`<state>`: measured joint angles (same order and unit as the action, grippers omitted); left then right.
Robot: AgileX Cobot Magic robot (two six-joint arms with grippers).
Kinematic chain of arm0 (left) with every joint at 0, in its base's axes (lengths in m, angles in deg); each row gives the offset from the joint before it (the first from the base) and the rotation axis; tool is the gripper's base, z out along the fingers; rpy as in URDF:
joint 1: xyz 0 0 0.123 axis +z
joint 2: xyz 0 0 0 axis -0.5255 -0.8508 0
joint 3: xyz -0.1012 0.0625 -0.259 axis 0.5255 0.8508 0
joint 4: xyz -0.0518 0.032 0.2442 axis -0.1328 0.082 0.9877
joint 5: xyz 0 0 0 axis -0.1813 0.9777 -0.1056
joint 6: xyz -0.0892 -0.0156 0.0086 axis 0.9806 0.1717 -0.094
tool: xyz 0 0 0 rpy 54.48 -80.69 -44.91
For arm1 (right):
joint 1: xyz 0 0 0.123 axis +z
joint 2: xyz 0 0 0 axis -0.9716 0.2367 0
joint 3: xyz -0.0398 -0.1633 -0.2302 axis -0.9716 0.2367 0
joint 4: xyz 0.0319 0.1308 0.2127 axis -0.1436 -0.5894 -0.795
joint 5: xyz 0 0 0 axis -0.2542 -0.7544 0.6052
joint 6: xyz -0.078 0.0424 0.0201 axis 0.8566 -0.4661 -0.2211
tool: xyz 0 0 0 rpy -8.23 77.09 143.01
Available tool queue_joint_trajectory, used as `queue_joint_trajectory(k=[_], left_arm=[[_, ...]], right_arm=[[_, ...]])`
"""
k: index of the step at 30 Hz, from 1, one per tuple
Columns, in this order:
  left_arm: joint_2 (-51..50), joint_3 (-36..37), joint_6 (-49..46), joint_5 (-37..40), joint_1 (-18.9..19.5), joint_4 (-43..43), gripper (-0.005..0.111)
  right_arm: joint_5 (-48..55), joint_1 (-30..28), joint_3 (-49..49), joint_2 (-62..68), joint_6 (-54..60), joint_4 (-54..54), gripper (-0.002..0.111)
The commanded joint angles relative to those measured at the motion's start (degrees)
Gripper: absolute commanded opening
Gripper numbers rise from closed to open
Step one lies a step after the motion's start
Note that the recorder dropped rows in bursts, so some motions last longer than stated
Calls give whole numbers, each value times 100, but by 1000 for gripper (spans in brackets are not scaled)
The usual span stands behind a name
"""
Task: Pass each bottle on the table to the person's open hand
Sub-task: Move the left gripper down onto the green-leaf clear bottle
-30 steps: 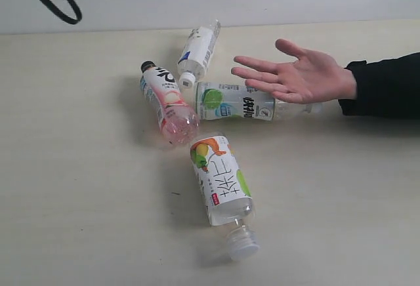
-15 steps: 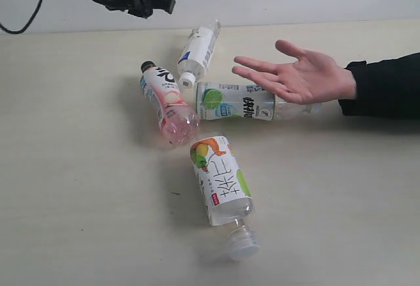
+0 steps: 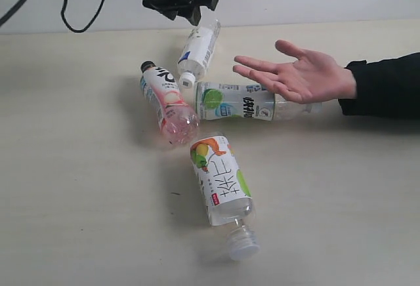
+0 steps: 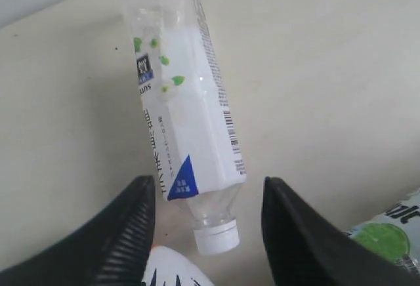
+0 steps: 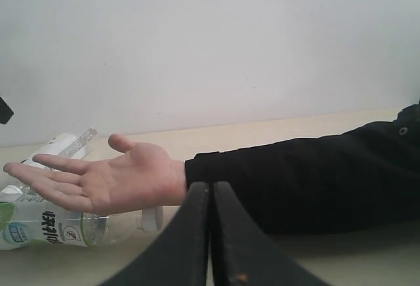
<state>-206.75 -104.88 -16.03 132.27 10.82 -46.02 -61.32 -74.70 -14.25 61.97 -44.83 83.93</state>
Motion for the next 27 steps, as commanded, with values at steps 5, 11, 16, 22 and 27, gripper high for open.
queue_joint_trajectory(k=[5,11,16,22,27], left_arm=[[-494,-463,-60,-9,-21,-117,59],[-681,-571,-60,-437,-21,-143,65],[-858,-571,-60,-827,-21,-143,65],[-1034,-571,-49,-1113,-21,10,76],[-1125,-571,-49,-1456,-21,35,76]], right_arm=[[-61,-24,26,-32,5,-2,1],[-61,-24,26,-32,5,-2,1],[-61,-24,26,-32,5,-2,1],[-61,-24,26,-32,5,-2,1],[-61,-24,26,-32,5,-2,1]])
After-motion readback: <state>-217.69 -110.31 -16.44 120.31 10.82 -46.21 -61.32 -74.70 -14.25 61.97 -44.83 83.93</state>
